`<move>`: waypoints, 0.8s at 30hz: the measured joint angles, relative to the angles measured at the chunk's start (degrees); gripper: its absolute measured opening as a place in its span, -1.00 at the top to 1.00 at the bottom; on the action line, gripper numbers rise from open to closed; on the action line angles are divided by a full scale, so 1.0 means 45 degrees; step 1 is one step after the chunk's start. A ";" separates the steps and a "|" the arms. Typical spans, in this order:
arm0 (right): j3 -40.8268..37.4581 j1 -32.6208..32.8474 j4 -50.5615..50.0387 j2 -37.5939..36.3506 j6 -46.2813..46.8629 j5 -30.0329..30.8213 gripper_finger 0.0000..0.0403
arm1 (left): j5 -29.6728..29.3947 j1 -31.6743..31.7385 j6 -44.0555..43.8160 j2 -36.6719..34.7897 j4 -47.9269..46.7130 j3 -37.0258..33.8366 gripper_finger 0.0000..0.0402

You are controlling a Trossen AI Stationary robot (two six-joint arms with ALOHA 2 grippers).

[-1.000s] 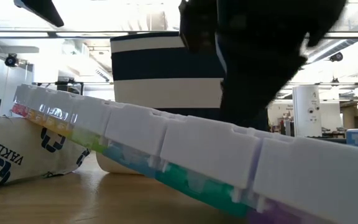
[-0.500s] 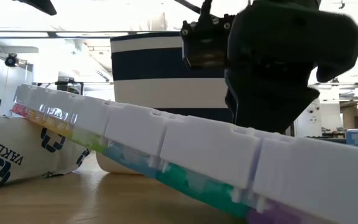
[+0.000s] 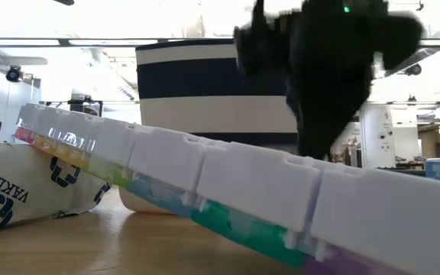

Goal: Pick & place medical supplies in basket/bin
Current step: Put the white roll gauze into the bin

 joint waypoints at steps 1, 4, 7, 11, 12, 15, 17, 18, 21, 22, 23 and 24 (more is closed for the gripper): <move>0.0154 0.0001 -0.0308 -0.0317 -0.0057 0.0082 0.57 | -0.0048 0.0000 0.0104 -0.0047 0.0005 0.0000 -0.61; 0.0604 0.0031 -0.0918 -0.1490 -0.0251 0.0630 0.77 | -0.0057 0.0000 0.0480 -0.0100 0.0024 0.0000 -0.61; 0.1184 -0.0035 -0.1280 -0.2727 -0.0196 0.2495 0.83 | -0.0057 0.0000 0.0550 -0.0082 0.0024 0.0000 -0.61; 0.2113 -0.0858 -0.1246 -0.4276 0.0366 0.6277 0.78 | -0.0130 0.0000 0.0555 -0.0010 0.0022 -0.0001 -0.61; 0.2301 -0.1292 -0.1204 -0.4536 0.0373 0.6903 0.75 | -0.0277 0.0000 0.0554 0.0009 0.0027 -0.0004 -0.61; 0.2686 -0.3118 -0.0968 -0.4953 -0.0115 0.7271 0.67 | -0.0653 0.0005 0.0555 0.0022 0.0080 -0.0005 -0.61; 0.2974 -0.4624 -0.0968 -0.4941 -0.0871 0.6199 0.61 | -0.0882 0.0005 0.0556 0.0051 0.0266 -0.0003 -0.61; 0.3140 -0.5424 -0.0970 -0.4858 -0.1309 0.5458 0.57 | -0.1011 0.0008 0.0555 0.0052 0.0386 -0.0004 -0.61; 0.3575 -0.7316 -0.1053 -0.4446 -0.2170 0.3105 0.43 | -0.1069 0.0015 0.0555 0.0092 0.0567 -0.0004 -0.61; 0.3732 -0.7771 -0.1158 -0.4275 -0.2379 0.2408 0.38 | -0.1072 0.0015 0.0550 0.0120 0.0631 -0.0002 -0.61; 0.3895 -0.8140 -0.1250 -0.4135 -0.2620 0.1729 0.31 | -0.1061 0.0015 0.0550 0.0136 0.0639 -0.0004 -0.61; 0.4050 -0.8435 -0.1353 -0.4004 -0.2788 0.1224 0.25 | -0.1052 0.0014 0.0539 0.0151 0.0621 -0.0001 -0.61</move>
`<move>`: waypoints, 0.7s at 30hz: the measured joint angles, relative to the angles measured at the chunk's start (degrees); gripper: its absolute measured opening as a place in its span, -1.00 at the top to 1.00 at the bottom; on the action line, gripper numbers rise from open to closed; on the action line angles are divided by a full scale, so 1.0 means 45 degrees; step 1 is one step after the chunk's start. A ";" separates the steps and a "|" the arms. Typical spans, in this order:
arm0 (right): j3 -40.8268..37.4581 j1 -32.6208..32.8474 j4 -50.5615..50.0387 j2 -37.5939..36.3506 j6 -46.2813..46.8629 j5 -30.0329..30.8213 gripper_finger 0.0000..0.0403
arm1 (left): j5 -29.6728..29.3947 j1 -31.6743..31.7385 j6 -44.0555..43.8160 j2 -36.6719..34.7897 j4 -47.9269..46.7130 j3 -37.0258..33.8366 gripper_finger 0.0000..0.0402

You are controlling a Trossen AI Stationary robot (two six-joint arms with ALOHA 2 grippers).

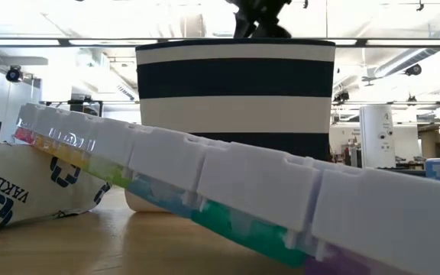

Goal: Pick & place medical supplies in basket/bin
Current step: Put the white roll gauze into the bin, then put the white pill bottle into the bin

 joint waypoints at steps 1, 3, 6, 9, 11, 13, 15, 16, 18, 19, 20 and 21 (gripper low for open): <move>0.0203 -0.0191 -0.0118 0.0137 -0.0136 -0.0388 0.18 | -0.0005 -0.0009 -0.0098 0.0030 -0.0004 -0.0004 -0.61; 0.0683 -0.0451 -0.0410 0.0325 -0.0451 -0.0897 0.04 | 0.0000 -0.0014 -0.0306 0.0051 -0.0009 -0.0004 -0.61; 0.1561 -0.0488 -0.0765 0.0609 -0.1255 -0.0952 -0.15 | -0.0005 -0.0014 -0.0373 0.0136 -0.0009 0.0001 -0.61; 0.2534 -0.0201 -0.0698 0.0719 -0.2501 -0.0919 -0.29 | 0.0009 -0.0014 -0.0376 0.0166 -0.0004 -0.0003 -0.61; 0.3123 0.0083 -0.0532 0.0722 -0.3179 -0.0648 -0.35 | 0.0000 -0.0009 -0.0378 0.0152 0.0010 -0.0004 -0.61; 0.3559 0.0396 -0.0558 0.0717 -0.3927 -0.0217 -0.40 | 0.0004 -0.0009 -0.0378 0.0152 0.0005 -0.0003 -0.61; 0.3835 0.0789 -0.0720 0.0719 -0.4741 -0.0045 -0.43 | 0.0004 -0.0009 -0.0372 0.0152 0.0005 -0.0004 -0.61; 0.3891 0.1013 -0.0785 0.0719 -0.5102 -0.0027 -0.45 | 0.0004 -0.0009 -0.0347 0.0152 0.0000 -0.0004 -0.61; 0.3896 0.1572 -0.0773 0.0719 -0.5847 -0.0022 -0.47 | 0.0004 -0.0009 -0.0241 0.0157 0.0000 -0.0003 -0.61; 0.3816 0.1904 -0.0770 0.0719 -0.6194 -0.0032 -0.47 | 0.0004 -0.0005 -0.0210 0.0157 -0.0003 -0.0004 -0.61; 0.3703 0.2211 -0.0780 0.0719 -0.6514 -0.0052 -0.48 | 0.0004 0.0001 -0.0175 0.0157 -0.0004 -0.0001 -0.61; 0.3581 0.2513 -0.0779 0.0725 -0.6790 -0.0061 -0.49 | 0.0000 0.0001 -0.0121 0.0157 -0.0004 -0.0001 -0.61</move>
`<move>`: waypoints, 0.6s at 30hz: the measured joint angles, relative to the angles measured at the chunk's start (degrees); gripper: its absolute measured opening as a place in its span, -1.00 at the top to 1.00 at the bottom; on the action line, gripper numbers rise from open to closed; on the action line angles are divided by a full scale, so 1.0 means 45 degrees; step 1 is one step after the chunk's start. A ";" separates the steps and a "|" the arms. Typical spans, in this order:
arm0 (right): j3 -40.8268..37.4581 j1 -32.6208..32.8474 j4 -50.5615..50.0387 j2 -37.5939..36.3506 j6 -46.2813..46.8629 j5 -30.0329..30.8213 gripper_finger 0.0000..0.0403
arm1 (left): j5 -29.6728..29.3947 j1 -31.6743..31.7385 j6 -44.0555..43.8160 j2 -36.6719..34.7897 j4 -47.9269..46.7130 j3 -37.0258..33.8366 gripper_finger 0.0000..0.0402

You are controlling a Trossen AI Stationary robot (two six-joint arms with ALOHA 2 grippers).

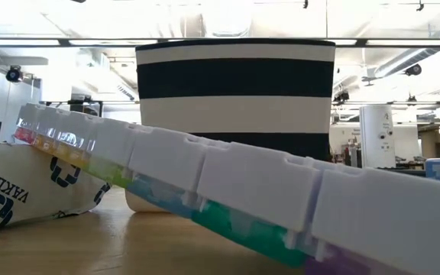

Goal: Pick & place medical supplies in basket/bin
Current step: Put the white pill bottle into the bin

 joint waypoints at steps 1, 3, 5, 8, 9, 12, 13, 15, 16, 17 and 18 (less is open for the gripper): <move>-0.0140 0.0288 0.0010 0.0013 -0.0145 -0.0001 -0.49 | 0.0005 0.0000 0.0046 0.0000 0.0000 0.0002 -0.61; -0.0471 0.0757 0.0050 0.0014 0.0037 -0.0001 -0.50 | 0.0005 0.0000 0.0104 0.0000 0.0000 -0.0002 -0.61; -0.0823 0.1230 0.0075 0.0014 0.1160 0.0008 -0.50 | 0.0005 0.0000 0.0108 0.0000 -0.0004 -0.0003 -0.61; -0.1531 0.1916 0.0086 0.0014 0.3224 -0.0109 -0.49 | 0.0005 -0.0005 0.0113 0.0000 -0.0001 -0.0003 -0.61; -0.1814 0.2162 0.0081 0.0014 0.3548 -0.0194 -0.48 | 0.0005 -0.0005 0.0100 0.0000 0.0001 -0.0001 -0.61; -0.2600 0.2981 0.0091 0.0223 0.3496 -0.0224 -0.47 | 0.0005 -0.0005 0.0093 0.0006 0.0109 0.0001 -0.61; -0.2785 0.3258 0.0061 0.0375 0.3282 -0.0285 -0.47 | 0.0011 -0.0005 0.0093 0.0010 0.0119 -0.0002 -0.61; -0.3076 0.3754 0.0091 0.0725 0.2792 -0.0727 -0.48 | 0.0010 -0.0015 0.0088 0.0010 0.0292 -0.0003 -0.61; -0.3167 0.4021 0.0117 0.0945 0.2547 -0.0995 -0.48 | 0.0015 -0.0015 0.0088 0.0010 0.0373 -0.0002 -0.61; -0.3227 0.4240 0.0115 0.1160 0.2298 -0.1288 -0.48 | 0.0013 -0.0015 0.0092 0.0013 0.0454 -0.0003 -0.61; -0.3247 0.4452 0.0126 0.1416 0.2086 -0.1550 -0.47 | 0.0015 -0.0015 0.0089 0.0015 0.0517 -0.0002 -0.61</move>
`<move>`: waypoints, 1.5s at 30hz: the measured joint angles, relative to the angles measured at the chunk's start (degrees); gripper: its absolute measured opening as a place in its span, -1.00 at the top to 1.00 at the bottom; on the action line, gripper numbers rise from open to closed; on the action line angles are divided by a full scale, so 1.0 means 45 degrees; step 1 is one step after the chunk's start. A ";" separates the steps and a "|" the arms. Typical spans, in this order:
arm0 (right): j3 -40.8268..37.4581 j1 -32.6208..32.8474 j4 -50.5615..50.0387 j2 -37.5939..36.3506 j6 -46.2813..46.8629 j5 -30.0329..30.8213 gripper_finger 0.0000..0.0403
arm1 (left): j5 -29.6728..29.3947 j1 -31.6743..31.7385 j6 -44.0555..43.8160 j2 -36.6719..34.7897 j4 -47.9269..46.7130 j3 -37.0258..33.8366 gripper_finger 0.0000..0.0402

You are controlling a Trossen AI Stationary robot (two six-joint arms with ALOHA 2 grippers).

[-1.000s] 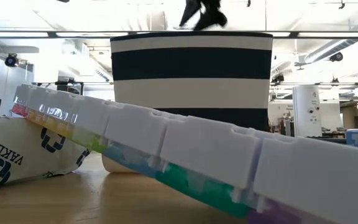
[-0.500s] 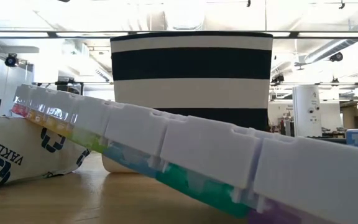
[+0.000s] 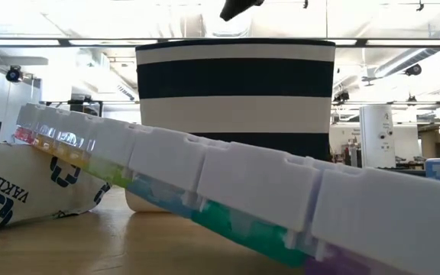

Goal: Pick & place medical supplies in basket/bin
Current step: Put the white pill bottle into the bin

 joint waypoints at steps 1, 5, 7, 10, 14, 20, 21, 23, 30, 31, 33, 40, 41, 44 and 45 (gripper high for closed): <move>-0.0002 0.0195 0.0045 0.0275 -0.0195 -0.0278 -0.47 | 0.0000 0.0000 -0.0001 0.0000 0.0046 0.0002 -0.61; 0.0243 0.0748 0.0020 0.1551 -0.0643 -0.0934 -0.47 | 0.0069 0.0000 -0.0006 0.0000 0.0132 -0.0019 -0.61; 0.0603 0.0911 0.0019 0.2205 -0.0661 -0.0972 -0.46 | 0.0105 -0.0005 -0.0007 0.0000 0.0144 -0.0065 -0.61; 0.1229 0.0995 -0.0188 0.3052 -0.0736 -0.1020 -0.46 | 0.0369 -0.0005 -0.0074 0.0000 0.0203 -0.0079 -0.61; 0.1446 0.1009 -0.0525 0.3744 -0.0947 -0.1050 -0.47 | 0.0702 -0.0005 -0.0207 0.0005 0.0222 -0.0079 -0.61; 0.0936 0.0938 -0.0424 0.3572 -0.0803 -0.1020 -0.47 | 0.0763 -0.0005 -0.0249 0.0005 0.0216 -0.0197 -0.61; 0.0841 0.0929 -0.0407 0.3595 -0.0797 -0.1072 -0.47 | 0.0760 -0.0005 -0.0249 0.0005 0.0217 -0.0227 -0.61; 0.0659 0.0941 -0.0179 0.3625 -0.0802 -0.1195 -0.47 | 0.0761 -0.0005 -0.0252 0.0005 0.0214 -0.0299 -0.61; -0.0169 0.0345 0.1019 0.3615 -0.0336 -0.0255 -0.47 | 0.0767 -0.0005 -0.0253 0.0005 0.0197 -0.0389 -0.61; -0.0318 0.0217 0.1090 0.3615 -0.0278 -0.0220 -0.47 | 0.0767 -0.0005 -0.0253 0.0005 0.0200 -0.0389 -0.61; -0.0670 0.0010 0.1314 0.3615 -0.0271 -0.0244 -0.47 | 0.0766 -0.0005 -0.0253 0.0005 0.0197 -0.0389 -0.61; -0.1518 -0.0224 0.2448 0.3615 -0.1078 -0.0706 -0.47 | 0.0763 -0.0005 -0.0253 0.0005 0.0193 -0.0389 -0.61; -0.1649 -0.0272 0.2751 0.3615 -0.1090 -0.0691 -0.48 | 0.0763 -0.0005 -0.0253 0.0005 0.0193 -0.0389 -0.61; -0.1917 -0.0397 0.3470 0.3615 -0.1094 -0.0671 -0.48 | 0.0755 -0.0005 -0.0249 0.0005 0.0191 -0.0389 -0.61; -0.2006 -0.0431 0.3715 0.3610 -0.1111 -0.0671 -0.48 | 0.0742 -0.0005 -0.0251 0.0005 0.0188 -0.0389 -0.61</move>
